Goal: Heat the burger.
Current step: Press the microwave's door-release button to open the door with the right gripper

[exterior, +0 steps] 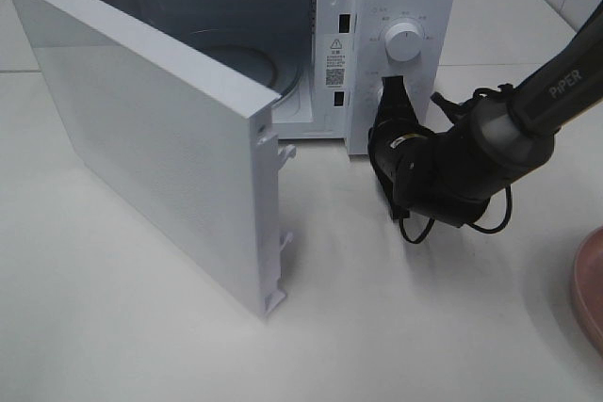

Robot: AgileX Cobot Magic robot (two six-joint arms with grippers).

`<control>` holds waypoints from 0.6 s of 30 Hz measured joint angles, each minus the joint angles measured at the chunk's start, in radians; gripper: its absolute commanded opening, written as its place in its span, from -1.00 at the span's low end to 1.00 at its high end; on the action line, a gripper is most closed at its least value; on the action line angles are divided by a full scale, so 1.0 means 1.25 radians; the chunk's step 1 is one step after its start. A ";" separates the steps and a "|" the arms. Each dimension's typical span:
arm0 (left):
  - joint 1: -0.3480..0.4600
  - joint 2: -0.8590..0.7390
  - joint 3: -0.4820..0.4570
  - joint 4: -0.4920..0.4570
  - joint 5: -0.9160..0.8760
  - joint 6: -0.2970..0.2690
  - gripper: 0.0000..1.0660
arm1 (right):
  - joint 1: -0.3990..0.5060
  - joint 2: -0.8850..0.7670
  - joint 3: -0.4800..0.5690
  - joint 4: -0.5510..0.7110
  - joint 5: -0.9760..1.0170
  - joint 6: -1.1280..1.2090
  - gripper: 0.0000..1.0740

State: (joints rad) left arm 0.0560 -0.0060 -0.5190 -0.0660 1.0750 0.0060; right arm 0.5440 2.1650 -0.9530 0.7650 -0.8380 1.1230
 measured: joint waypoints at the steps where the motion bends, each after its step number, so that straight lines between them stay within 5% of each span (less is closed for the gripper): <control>1: 0.000 0.000 0.000 0.000 0.000 0.000 0.71 | -0.002 -0.002 0.002 -0.001 0.001 0.000 -1.00; 18: 0.000 0.000 0.000 0.000 0.000 0.000 0.71 | -0.028 -0.076 0.077 -0.108 0.041 0.003 -1.00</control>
State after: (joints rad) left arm 0.0560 -0.0060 -0.5190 -0.0660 1.0750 0.0060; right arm 0.5090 2.0700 -0.8570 0.6300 -0.7870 1.1270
